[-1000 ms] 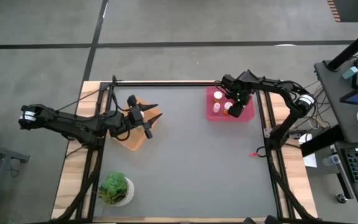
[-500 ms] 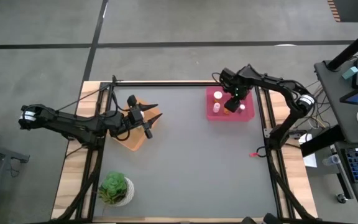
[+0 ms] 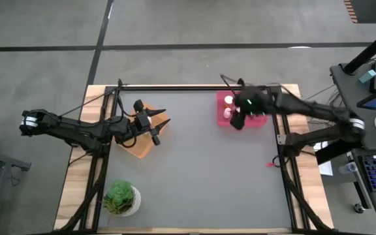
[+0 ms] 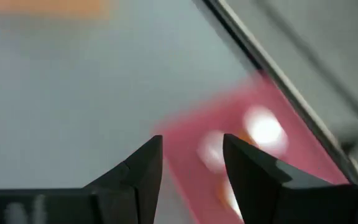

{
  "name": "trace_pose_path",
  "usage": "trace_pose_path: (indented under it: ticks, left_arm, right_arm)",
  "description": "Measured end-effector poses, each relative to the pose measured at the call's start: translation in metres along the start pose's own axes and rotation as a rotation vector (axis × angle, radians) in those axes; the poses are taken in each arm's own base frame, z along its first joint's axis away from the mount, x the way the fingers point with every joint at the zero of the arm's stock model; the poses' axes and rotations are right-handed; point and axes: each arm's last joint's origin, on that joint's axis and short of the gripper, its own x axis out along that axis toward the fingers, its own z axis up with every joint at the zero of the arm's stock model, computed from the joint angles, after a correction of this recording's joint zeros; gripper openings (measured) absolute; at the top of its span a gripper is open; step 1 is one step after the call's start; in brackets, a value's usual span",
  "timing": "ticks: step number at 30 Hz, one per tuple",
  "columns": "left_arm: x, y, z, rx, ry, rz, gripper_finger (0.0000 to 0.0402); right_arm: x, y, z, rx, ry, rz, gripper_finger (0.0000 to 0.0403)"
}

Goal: Pick and place medicine bottles into bin by pill shape (circle, oval)
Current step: Return to Home Position

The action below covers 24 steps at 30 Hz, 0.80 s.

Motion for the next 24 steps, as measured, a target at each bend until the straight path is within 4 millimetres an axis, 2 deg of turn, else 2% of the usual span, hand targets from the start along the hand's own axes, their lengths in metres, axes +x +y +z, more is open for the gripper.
trace_pose_path:
  ticks: [5,9,11,17,24]
  left_arm:
    - [0.000,0.000,0.000,0.001,0.001,-0.001,0.0179]
    - [0.000,-0.002,0.000,-0.007,-0.013,-0.060,0.0178]
    - [0.000,-0.004,0.000,-0.004,-0.023,-0.120,0.0178]
    - [-0.016,-0.001,-0.002,0.041,0.026,-0.349,0.0178]
    - [-0.045,0.017,-0.001,0.058,0.039,-0.361,0.0178]
  right_arm:
    - [-0.022,0.049,-0.030,-0.294,-0.452,0.200,0.0151]
    - [-0.031,0.064,-0.062,-0.464,-0.735,0.271,0.0140]
    - [-0.033,0.064,-0.075,-0.477,-0.812,0.288,0.0135]
    - [-0.033,0.049,-0.109,-0.454,-0.867,0.295,0.0122]
    - [-0.048,0.026,-0.141,-0.394,-1.058,0.286,0.0109]
